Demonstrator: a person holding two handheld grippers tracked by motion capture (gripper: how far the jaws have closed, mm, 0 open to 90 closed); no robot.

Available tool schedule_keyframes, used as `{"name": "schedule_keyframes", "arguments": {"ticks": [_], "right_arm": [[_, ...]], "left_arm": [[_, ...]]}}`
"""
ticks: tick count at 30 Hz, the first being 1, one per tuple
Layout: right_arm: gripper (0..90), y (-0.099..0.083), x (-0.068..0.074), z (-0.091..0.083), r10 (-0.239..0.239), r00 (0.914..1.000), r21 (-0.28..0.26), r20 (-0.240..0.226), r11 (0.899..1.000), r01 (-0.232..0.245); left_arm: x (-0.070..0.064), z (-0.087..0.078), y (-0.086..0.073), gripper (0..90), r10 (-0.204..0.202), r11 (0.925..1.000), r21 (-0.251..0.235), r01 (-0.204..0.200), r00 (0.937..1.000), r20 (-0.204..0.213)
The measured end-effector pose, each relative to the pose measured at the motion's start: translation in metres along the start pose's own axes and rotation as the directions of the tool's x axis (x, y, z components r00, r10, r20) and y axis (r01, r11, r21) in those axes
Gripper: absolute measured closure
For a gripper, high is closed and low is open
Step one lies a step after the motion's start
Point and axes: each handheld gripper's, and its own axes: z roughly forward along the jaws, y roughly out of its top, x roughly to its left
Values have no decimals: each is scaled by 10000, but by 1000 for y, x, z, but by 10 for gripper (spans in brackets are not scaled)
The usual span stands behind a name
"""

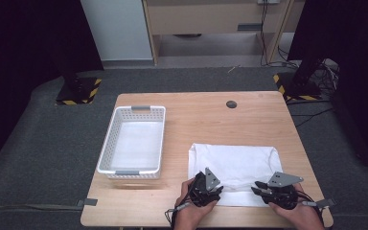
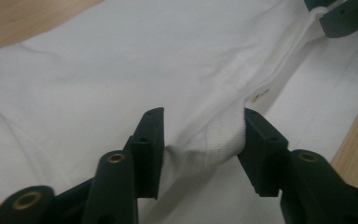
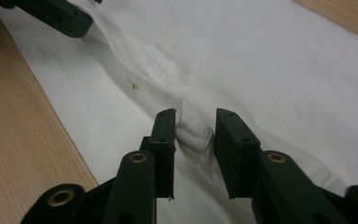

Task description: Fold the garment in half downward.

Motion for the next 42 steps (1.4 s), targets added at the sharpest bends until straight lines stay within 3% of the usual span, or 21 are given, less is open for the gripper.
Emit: {"name": "schedule_keyframes", "arguments": {"ticks": [1, 4, 5, 7, 10, 15, 20, 24, 27, 30, 33, 39, 42], "right_arm": [[659, 0, 0, 0, 0, 10000, 0, 0, 10000, 0], [518, 3, 2, 3, -409, 9990, -71, 153, 9991, 410], [518, 4, 3, 5, -507, 9986, -3, 135, 9987, 507], [625, 3, 7, 9, -984, 9951, 277, 86, 9948, 981], [741, 3, 11, 8, -1125, 9936, 318, -77, 9931, 1127], [752, 7, 15, -5, -1033, 9946, 73, -120, 9946, 1034], [749, 4, 18, -13, -1195, 9927, 181, -161, 9926, 1198], [639, 2, 17, -15, -711, 9968, 110, -368, 9974, 715], [600, 4, 15, -21, -291, 9981, -336, -543, 9991, 273], [521, 7, 11, -21, 368, 9992, -489, -184, 9981, -376], [472, 4, 5, -14, 1015, 9943, -313, 328, 9944, -1005], [404, -11, 6, 1, 846, 9929, 659, 834, 9937, -902], [394, -14, 7, 0, 728, 9933, 643, 898, 9948, -787]], "left_arm": [[0, 0, 0, 595, 0, 10000, 0, 0, 10000, 0], [-2, 2, -1, 645, -3, 10000, 82, 2, 10000, 92], [-2, 2, -2, 656, -30, 9999, 106, 29, 9999, 124], [-3, 1, -2, 675, -120, 9999, 76, 119, 9998, 177], [-2, -2, -2, 685, -217, 9998, 19, 217, 9995, 234], [-3, -7, -2, 669, -401, 9992, -7, 401, 9986, 334], [-8, -9, -4, 633, -401, 9992, 89, 397, 9982, 440], [-12, -16, -2, 568, -478, 9989, 15, 478, 9972, 571], [-13, -21, 0, 529, -501, 9985, -189, 515, 9966, 647], [-9, -27, 5, 448, -947, 9935, -572, 987, 9931, 693], [-5, -28, 7, 398, -983, 9923, -714, 1009, 9944, 387], [4, -9, -3, 315, -1166, 9932, 35, 1167, 9928, -259], [6, -6, -7, 293, -1037, 9942, 248, 1051, 9933, -516]]}}
